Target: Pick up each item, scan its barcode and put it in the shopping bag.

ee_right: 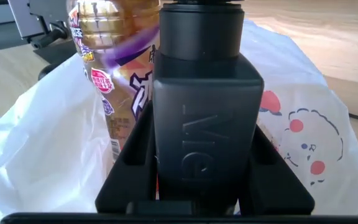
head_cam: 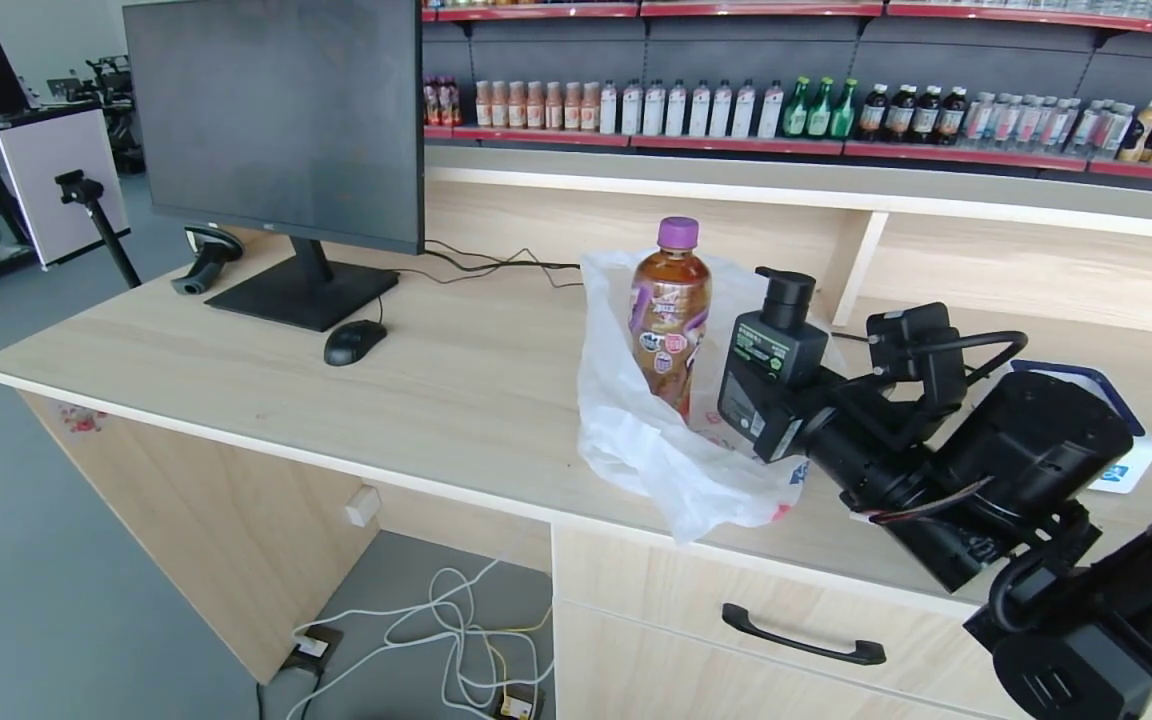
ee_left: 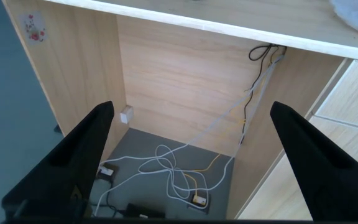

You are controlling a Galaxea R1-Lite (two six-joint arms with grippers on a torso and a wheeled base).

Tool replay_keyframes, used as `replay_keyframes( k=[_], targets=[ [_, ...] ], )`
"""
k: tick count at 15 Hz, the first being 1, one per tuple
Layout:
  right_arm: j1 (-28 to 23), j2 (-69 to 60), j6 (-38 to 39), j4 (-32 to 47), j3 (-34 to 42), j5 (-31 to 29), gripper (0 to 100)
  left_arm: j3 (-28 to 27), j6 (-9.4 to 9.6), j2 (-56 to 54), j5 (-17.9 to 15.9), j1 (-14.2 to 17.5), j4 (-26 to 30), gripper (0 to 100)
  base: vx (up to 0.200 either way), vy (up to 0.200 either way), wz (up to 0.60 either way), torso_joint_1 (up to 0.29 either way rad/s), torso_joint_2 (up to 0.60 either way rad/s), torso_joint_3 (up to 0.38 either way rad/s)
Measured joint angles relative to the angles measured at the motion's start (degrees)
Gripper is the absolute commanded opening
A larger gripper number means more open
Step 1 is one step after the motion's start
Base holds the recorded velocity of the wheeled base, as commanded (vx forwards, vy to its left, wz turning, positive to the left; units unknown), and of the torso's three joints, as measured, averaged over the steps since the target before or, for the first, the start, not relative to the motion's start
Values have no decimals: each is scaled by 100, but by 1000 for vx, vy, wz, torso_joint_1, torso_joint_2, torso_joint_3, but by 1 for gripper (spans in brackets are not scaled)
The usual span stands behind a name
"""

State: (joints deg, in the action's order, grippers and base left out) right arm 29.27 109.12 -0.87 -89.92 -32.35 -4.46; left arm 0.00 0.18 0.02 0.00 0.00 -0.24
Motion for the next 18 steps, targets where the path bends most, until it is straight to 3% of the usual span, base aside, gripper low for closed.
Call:
replay_keyframes(
  k=[18],
  targets=[
    [-295,863,21,0,-428,-2,0,0,-9,0,0,0,0,100,0,0,0,0,0,0]
  ],
)
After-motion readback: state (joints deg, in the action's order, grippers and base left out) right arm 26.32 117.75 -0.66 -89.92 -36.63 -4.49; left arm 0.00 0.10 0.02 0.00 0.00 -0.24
